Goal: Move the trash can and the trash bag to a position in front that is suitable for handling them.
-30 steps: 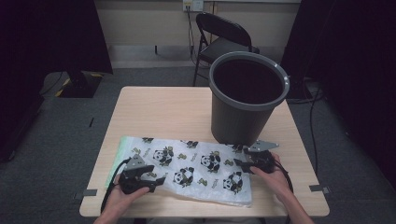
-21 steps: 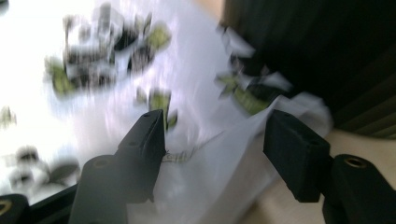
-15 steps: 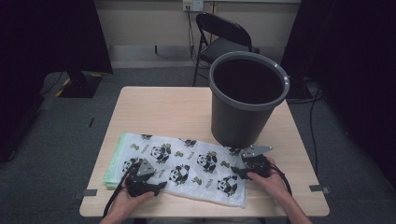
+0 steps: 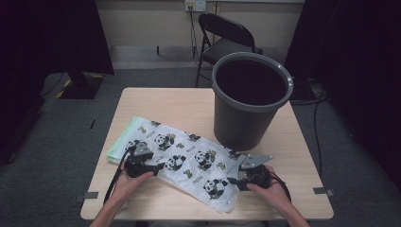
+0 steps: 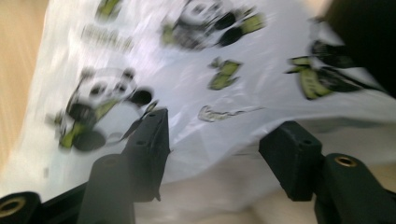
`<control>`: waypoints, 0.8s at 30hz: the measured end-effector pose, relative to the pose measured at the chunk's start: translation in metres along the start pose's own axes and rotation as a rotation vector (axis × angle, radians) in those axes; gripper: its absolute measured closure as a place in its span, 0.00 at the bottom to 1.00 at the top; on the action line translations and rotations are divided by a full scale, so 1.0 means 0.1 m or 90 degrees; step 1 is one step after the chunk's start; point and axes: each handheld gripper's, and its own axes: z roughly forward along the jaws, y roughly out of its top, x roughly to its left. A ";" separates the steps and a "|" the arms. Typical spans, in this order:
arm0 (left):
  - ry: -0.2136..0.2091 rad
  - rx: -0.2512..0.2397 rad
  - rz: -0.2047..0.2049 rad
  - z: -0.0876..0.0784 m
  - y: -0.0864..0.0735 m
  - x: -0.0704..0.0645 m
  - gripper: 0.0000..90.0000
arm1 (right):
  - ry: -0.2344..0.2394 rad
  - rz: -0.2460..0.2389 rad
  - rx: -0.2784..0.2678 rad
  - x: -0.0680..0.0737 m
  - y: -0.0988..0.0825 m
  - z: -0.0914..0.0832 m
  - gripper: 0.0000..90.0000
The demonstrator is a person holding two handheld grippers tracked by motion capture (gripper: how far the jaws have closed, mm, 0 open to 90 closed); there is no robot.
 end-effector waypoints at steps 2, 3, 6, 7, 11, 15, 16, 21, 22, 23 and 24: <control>-0.008 -0.012 0.016 -0.13 0.01 -0.12 0.43 | -0.027 0.022 -0.025 -0.07 -0.01 -0.13 0.50; -0.008 -0.012 0.016 -0.13 0.01 -0.12 0.43 | -0.034 0.035 -0.039 -0.11 -0.02 -0.20 0.50; -0.035 -0.022 0.041 -0.18 -0.03 -0.37 0.48 | -0.072 0.058 -0.065 -0.21 -0.06 -0.35 0.50; -0.044 -0.014 0.056 -0.14 -0.04 -0.44 0.48 | -0.083 0.061 -0.074 -0.23 -0.07 -0.37 0.50; -0.079 0.008 0.072 0.01 -0.02 -0.58 0.52 | -0.091 0.062 -0.063 -0.34 0.01 -0.24 0.49; -0.083 0.031 0.056 0.08 -0.05 -0.60 0.58 | -0.073 0.056 -0.022 -0.41 0.04 0.05 0.51; -0.083 0.034 0.051 0.09 -0.07 -0.58 0.58 | -0.073 0.052 -0.013 -0.42 0.04 0.11 0.51; -0.056 0.061 0.024 0.14 -0.12 -0.47 0.52 | -0.039 0.065 0.007 -0.41 0.03 0.19 0.56; -0.055 0.055 0.019 0.14 -0.13 -0.44 0.52 | -0.026 0.064 0.015 -0.39 0.02 0.20 0.57; -0.054 0.053 0.013 0.15 -0.13 -0.42 0.52 | -0.019 0.060 0.024 -0.37 0.00 0.21 0.58; -0.053 0.051 0.005 0.15 -0.12 -0.39 0.52 | -0.010 0.057 0.034 -0.34 -0.01 0.22 0.58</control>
